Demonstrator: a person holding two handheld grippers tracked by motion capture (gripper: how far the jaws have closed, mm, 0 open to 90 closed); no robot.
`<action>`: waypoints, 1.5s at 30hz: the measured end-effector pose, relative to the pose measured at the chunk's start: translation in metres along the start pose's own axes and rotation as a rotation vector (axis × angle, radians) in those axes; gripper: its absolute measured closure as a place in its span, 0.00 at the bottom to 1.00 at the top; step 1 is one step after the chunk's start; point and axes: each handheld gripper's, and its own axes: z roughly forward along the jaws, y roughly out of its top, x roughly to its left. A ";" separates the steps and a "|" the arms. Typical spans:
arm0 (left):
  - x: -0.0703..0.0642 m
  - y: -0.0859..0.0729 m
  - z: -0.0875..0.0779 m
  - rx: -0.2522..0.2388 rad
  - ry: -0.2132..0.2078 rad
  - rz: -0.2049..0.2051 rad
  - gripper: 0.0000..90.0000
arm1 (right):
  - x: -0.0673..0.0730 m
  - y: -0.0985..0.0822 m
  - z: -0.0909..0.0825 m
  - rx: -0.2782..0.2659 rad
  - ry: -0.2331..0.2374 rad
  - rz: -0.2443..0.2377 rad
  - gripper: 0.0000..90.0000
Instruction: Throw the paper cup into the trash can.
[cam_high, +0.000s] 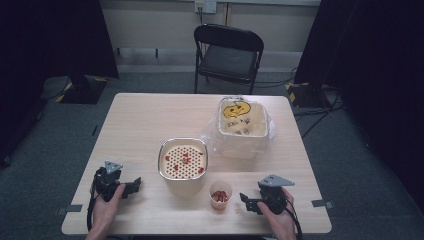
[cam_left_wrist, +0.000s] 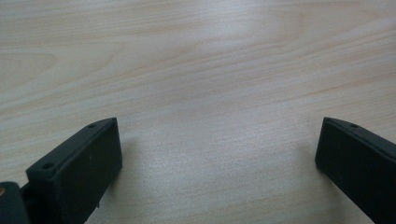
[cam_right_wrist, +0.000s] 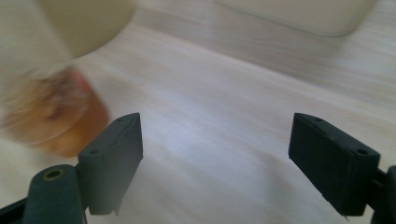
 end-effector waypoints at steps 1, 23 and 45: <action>0.000 0.000 0.000 -0.001 -0.001 -0.004 0.00 | 0.006 -0.002 -0.002 0.006 0.031 -0.011 0.20; 0.000 0.000 0.000 0.000 -0.001 0.002 0.00 | 0.063 0.012 0.019 -0.017 0.271 -0.105 0.18; -0.001 -0.001 -0.001 -0.002 0.000 0.006 0.00 | 0.060 0.024 0.035 -0.063 0.258 -0.109 0.42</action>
